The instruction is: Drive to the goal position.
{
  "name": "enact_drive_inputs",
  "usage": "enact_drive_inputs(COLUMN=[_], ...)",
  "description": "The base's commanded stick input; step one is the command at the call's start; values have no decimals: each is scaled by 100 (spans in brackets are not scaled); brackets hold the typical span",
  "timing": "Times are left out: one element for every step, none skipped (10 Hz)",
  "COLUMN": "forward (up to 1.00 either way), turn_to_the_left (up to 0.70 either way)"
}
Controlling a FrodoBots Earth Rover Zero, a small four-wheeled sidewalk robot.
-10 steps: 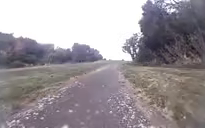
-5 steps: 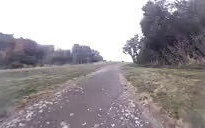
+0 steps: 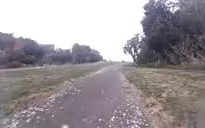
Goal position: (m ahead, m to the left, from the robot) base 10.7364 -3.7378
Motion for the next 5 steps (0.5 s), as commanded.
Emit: enact_drive_inputs(forward=[60, 60, 60, 60, 60], turn_to_the_left=[1, 7, 12, 10, 4])
